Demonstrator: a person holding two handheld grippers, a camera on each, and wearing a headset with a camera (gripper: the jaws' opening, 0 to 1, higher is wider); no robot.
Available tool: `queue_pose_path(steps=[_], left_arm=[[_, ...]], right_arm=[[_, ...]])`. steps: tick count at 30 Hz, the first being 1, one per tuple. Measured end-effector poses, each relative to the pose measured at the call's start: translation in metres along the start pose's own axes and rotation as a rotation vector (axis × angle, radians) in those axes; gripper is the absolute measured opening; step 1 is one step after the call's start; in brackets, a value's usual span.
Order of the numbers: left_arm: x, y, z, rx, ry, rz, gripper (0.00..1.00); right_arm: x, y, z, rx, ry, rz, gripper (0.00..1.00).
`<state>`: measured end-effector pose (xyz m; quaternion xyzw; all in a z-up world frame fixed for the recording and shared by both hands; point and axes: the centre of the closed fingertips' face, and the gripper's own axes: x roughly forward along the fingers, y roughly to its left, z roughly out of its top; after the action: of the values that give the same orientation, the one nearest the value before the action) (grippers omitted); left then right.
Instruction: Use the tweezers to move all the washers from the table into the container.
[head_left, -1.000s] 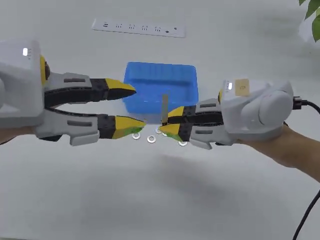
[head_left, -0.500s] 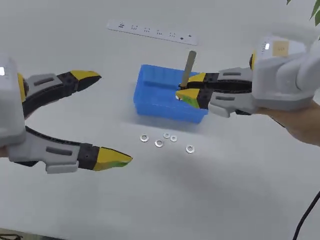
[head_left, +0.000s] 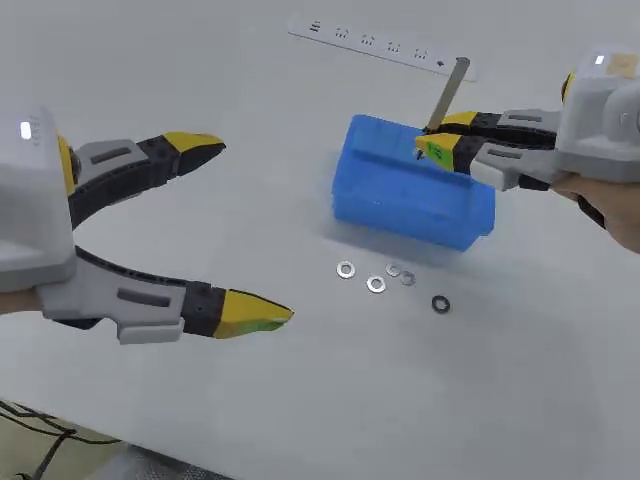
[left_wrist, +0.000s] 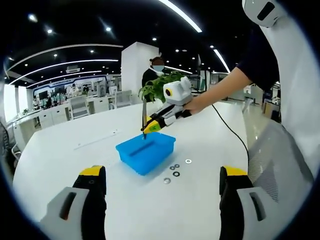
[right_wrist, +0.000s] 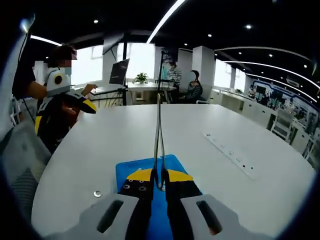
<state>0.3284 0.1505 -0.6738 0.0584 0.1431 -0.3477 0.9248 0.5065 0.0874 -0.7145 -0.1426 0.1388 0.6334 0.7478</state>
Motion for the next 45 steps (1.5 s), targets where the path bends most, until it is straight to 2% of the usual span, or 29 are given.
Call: queue_pose_path(steps=[4,5,8,13,19,29,38,41,43,45], left_arm=[[-0.005,0.002,-0.008,-0.004,0.030,0.016,1.00],[-0.006,0.003,-0.009,-0.007,0.035,0.022,1.00],[-0.008,0.005,-0.011,-0.011,0.033,0.045,1.00],[-0.006,0.001,-0.017,-0.030,0.057,0.037,1.00],[-0.004,0.001,-0.017,-0.036,0.062,0.030,1.00],[-0.004,0.000,-0.023,-0.039,0.093,0.015,1.00],[-0.004,-0.002,-0.023,-0.045,0.090,0.012,1.00],[0.000,0.002,-0.020,-0.041,0.079,0.014,1.00],[0.004,0.008,-0.016,0.006,0.068,0.025,0.99],[0.009,0.017,-0.011,0.000,0.053,0.031,0.99]], right_arm=[[0.012,-0.005,-0.014,0.016,0.024,-0.010,0.09],[0.017,-0.006,-0.024,0.009,0.038,-0.003,0.09],[0.023,0.000,-0.035,-0.027,0.068,0.019,0.09],[0.027,0.008,-0.043,-0.035,0.078,0.031,0.09],[0.028,0.010,-0.044,-0.030,0.067,0.039,0.10],[0.029,0.010,-0.045,-0.041,0.072,0.044,0.10],[0.027,0.012,-0.044,-0.041,0.077,0.052,0.10],[0.025,0.012,-0.042,-0.039,0.073,0.054,0.09],[0.022,0.014,-0.040,-0.037,0.067,0.062,0.08],[0.020,0.015,-0.038,-0.042,0.067,0.066,0.08]])
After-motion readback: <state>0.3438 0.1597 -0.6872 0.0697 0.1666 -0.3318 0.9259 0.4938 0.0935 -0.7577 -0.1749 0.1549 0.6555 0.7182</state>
